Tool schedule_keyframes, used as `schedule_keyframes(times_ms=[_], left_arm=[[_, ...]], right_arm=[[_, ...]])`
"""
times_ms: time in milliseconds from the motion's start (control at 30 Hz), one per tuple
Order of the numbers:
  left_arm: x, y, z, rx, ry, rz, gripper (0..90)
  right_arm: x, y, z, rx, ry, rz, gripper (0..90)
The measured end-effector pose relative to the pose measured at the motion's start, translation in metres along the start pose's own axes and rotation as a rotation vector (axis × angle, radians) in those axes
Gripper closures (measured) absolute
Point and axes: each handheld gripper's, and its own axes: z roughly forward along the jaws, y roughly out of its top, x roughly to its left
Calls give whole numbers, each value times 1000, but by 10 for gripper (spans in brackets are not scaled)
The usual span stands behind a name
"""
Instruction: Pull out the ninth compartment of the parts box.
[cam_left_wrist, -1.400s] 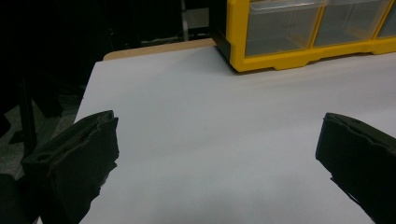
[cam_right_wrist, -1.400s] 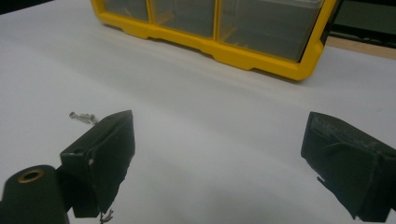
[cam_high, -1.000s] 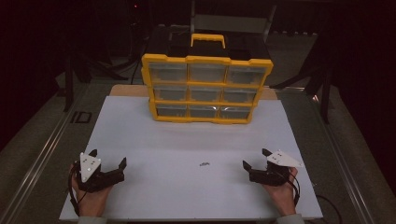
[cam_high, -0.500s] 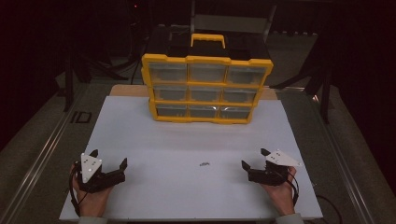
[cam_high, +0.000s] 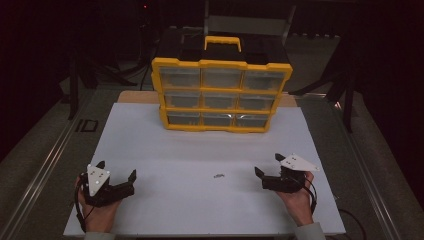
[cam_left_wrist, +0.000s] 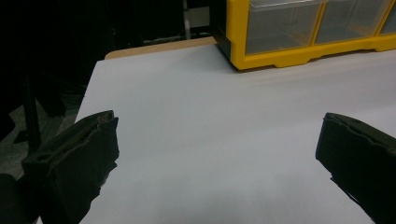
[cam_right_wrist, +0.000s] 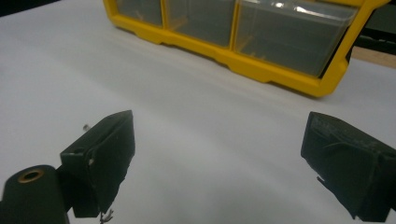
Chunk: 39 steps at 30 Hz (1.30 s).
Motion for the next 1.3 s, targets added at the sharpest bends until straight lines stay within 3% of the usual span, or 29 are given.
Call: schedule_keyframes(times_ms=[633,1300], left_arm=[[-1,1,-1,-5,-10,-1,2],[0,1,-1,-8,-15,-7,2]], right_arm=[[-5,36,17,-25,5,-28,98],[-14,60,44,-31,-15,-50,99]])
